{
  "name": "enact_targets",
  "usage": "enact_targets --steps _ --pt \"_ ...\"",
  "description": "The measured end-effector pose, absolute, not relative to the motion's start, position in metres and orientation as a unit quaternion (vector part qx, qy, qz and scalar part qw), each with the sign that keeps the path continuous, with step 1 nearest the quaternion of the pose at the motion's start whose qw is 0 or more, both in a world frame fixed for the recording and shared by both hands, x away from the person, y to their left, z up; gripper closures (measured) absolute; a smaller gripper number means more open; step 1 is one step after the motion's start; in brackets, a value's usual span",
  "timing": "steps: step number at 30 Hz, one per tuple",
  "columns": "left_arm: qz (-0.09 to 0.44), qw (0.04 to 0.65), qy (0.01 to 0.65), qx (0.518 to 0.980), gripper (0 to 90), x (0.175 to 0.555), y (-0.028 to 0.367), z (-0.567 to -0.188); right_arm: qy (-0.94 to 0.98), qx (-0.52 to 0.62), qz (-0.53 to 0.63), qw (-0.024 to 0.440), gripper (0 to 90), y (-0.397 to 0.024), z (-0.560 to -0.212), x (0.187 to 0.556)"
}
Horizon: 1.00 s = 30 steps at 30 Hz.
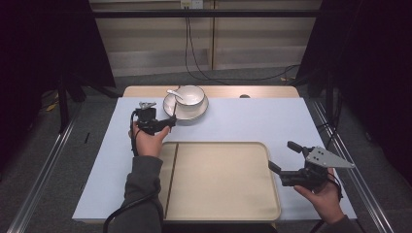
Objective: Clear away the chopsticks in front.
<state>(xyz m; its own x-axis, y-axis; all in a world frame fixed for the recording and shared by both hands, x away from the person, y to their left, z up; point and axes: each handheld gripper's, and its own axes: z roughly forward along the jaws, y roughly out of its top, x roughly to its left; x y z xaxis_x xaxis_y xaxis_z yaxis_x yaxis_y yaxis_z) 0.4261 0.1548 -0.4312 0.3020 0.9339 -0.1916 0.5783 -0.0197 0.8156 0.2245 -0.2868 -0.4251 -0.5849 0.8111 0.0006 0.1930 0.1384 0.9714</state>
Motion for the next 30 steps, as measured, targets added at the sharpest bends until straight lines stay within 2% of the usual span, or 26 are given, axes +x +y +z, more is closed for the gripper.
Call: enact_targets --steps 9,14,21,23,24,28,30 --pt "0.208 0.417 0.552 0.691 17.4 0.457 0.147 -0.433 0.699 0.358 0.551 0.281 4.6 -0.287 -0.425 0.224" --pt "0.213 0.4 0.556 0.696 28.0 0.475 0.143 -0.438 0.699 0.355 0.553 0.28 4.6 -0.287 -0.425 0.225" --pt "0.2 0.385 0.557 0.708 50.5 0.494 0.142 -0.448 0.701 0.357 0.55 0.279 4.7 -0.288 -0.425 0.225" --pt "0.198 0.38 0.558 0.711 51.8 0.498 0.142 -0.45 0.699 0.36 0.552 0.278 4.7 -0.287 -0.425 0.225" --pt "0.19 0.382 0.559 0.711 57.7 0.501 0.142 -0.451 0.7 0.359 0.551 0.278 4.7 -0.287 -0.425 0.225" --pt "0.185 0.384 0.554 0.715 59.5 0.505 0.138 -0.452 0.706 0.356 0.549 0.273 4.7 -0.288 -0.425 0.226" --pt "0.185 0.377 0.551 0.721 63.4 0.508 0.135 -0.453 0.702 0.359 0.55 0.277 4.7 -0.287 -0.426 0.226"
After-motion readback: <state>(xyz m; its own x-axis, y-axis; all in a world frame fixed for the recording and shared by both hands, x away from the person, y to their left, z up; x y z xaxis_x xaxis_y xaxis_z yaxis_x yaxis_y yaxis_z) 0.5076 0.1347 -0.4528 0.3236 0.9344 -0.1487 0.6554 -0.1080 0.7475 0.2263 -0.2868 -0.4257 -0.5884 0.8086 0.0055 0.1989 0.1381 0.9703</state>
